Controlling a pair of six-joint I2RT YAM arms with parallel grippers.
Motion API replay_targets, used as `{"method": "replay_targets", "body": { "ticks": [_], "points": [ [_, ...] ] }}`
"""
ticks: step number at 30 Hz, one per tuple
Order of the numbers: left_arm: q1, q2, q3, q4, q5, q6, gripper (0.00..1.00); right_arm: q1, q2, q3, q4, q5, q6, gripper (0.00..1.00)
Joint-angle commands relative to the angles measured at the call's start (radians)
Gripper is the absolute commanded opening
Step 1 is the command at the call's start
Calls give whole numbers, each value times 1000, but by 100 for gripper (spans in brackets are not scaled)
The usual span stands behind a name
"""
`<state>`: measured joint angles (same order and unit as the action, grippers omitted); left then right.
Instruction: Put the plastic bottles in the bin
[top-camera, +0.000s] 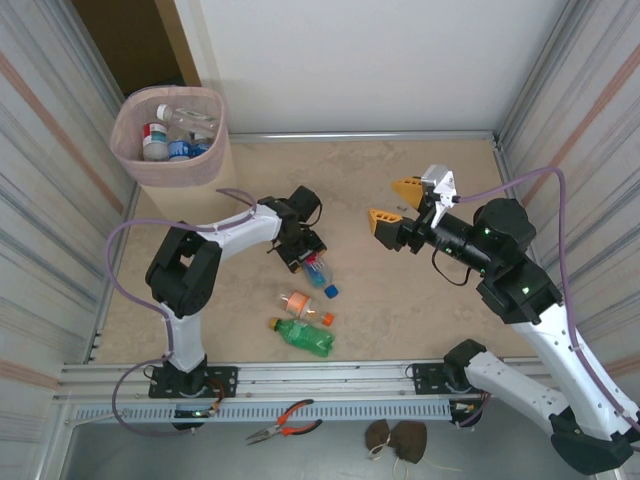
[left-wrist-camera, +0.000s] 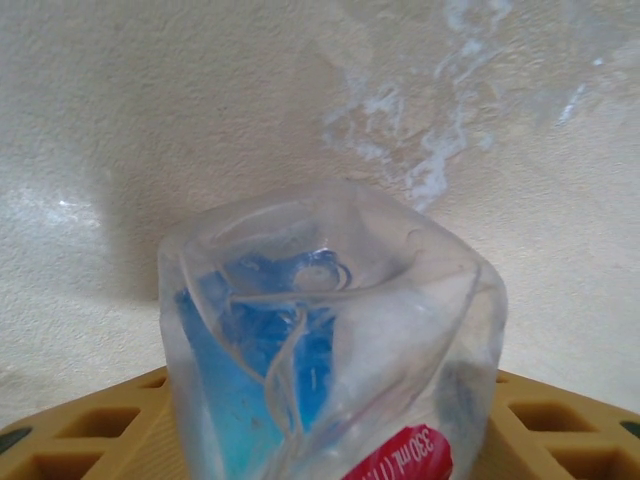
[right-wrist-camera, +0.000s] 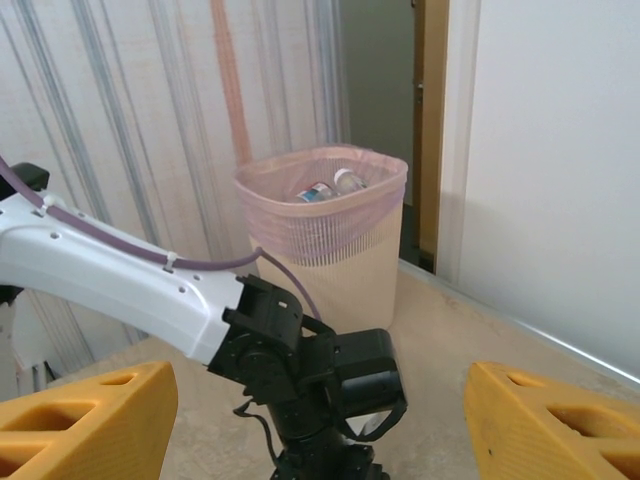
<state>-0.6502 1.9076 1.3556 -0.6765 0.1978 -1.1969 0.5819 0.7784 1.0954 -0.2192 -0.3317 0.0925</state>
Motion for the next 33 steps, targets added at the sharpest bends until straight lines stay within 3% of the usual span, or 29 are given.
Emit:
{"method": "replay_targets", "body": {
  "ticks": [1, 15, 33],
  "points": [
    [-5, -53, 47, -29, -41, 20, 58, -7, -17, 2, -4, 18, -17, 75],
    [96, -279, 127, -43, -132, 106, 58, -7, -14, 8, -1, 16, -17, 75],
    [455, -456, 435, -75, -187, 275, 57, -7, 22, 11, 30, -4, -1, 74]
  ]
}}
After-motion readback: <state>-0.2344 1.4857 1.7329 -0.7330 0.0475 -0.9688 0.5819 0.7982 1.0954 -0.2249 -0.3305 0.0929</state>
